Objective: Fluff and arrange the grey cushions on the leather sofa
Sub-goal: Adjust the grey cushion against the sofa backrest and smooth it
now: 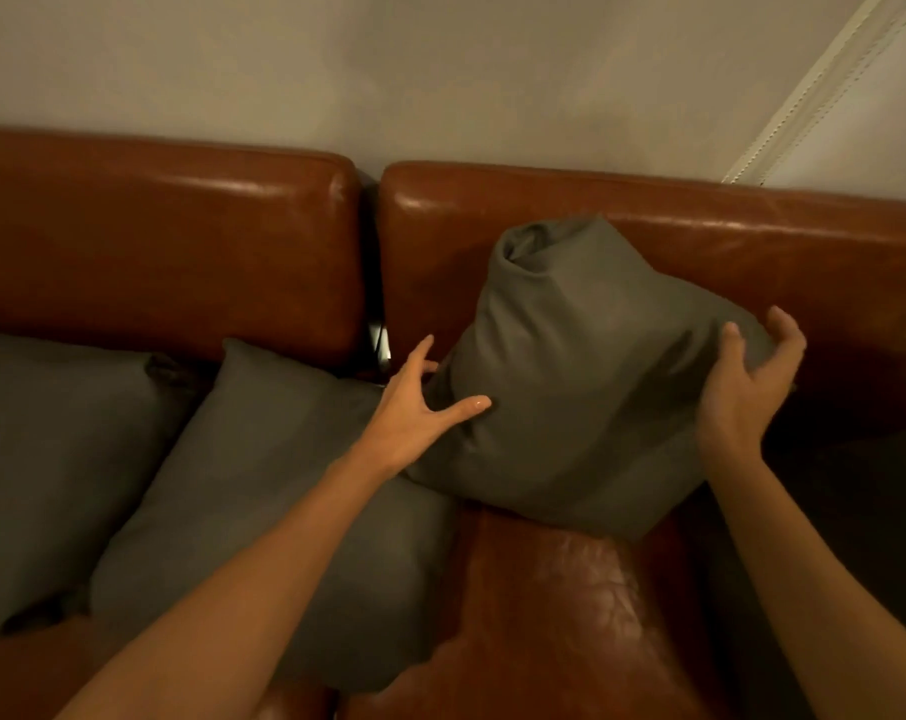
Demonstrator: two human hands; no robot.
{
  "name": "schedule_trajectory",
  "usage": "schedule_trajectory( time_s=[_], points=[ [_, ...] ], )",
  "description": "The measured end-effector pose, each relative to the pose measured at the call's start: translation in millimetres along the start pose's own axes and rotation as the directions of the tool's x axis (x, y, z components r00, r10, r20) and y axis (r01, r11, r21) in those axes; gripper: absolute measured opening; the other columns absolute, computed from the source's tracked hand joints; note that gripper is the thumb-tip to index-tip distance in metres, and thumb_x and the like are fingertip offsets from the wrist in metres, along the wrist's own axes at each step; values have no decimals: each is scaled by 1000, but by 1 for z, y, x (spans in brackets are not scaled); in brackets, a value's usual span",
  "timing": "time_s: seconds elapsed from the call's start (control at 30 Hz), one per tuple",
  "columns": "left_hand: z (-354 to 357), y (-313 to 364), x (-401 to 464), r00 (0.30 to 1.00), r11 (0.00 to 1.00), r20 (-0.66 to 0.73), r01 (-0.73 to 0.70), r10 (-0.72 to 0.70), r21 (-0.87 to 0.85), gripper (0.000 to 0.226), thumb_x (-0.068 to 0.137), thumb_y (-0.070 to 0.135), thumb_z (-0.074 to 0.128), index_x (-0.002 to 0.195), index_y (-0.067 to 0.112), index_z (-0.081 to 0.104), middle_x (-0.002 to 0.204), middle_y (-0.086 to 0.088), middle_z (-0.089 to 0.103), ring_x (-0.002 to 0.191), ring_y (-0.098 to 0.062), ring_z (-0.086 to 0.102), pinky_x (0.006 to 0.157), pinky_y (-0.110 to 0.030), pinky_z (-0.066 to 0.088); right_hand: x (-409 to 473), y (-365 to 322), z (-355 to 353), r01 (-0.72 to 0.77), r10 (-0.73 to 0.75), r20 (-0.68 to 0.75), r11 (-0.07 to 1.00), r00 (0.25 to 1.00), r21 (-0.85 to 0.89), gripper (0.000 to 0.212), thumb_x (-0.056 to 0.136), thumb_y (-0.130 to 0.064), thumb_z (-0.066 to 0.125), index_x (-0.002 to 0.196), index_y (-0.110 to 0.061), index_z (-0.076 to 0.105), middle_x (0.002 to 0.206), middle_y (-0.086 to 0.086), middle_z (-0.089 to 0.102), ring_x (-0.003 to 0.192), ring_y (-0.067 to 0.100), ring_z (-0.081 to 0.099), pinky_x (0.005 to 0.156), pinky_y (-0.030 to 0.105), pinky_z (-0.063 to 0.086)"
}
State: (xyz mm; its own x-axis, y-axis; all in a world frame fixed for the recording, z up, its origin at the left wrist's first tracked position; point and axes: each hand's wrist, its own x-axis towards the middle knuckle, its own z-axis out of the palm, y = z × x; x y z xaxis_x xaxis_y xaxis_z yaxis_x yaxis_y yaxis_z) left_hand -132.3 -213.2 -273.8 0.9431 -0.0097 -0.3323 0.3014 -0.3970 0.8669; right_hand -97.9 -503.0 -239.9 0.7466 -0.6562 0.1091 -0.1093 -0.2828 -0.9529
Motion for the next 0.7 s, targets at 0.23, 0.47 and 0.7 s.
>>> schedule_trajectory(
  time_s=[0.23,0.47,0.7],
  points=[
    [-88,-31,-19,983,987,-179,-15,44,162,32,92,30,64,119,15,62,119,0,62,109,-5,52,87,-15,35,-76,-71,73,501,-488,368,863,791,65,23,92,-5,58,115,-7,60,122,12,55,121,18,50,107,22,35],
    [-182,-96,-16,971,970,-239,87,-31,228,21,94,19,61,112,9,67,116,-7,66,110,-15,57,87,-16,35,-174,-68,168,495,-366,699,869,614,19,19,90,-7,62,105,-17,66,110,-5,57,107,12,55,96,26,42],
    [-306,-192,-24,933,910,-345,231,-106,344,22,93,18,60,114,13,66,118,-12,60,115,-30,51,100,-37,41,-285,-58,284,269,-25,855,954,517,-135,12,94,-17,60,104,-18,66,109,-6,57,105,9,58,98,23,45]
  ],
)
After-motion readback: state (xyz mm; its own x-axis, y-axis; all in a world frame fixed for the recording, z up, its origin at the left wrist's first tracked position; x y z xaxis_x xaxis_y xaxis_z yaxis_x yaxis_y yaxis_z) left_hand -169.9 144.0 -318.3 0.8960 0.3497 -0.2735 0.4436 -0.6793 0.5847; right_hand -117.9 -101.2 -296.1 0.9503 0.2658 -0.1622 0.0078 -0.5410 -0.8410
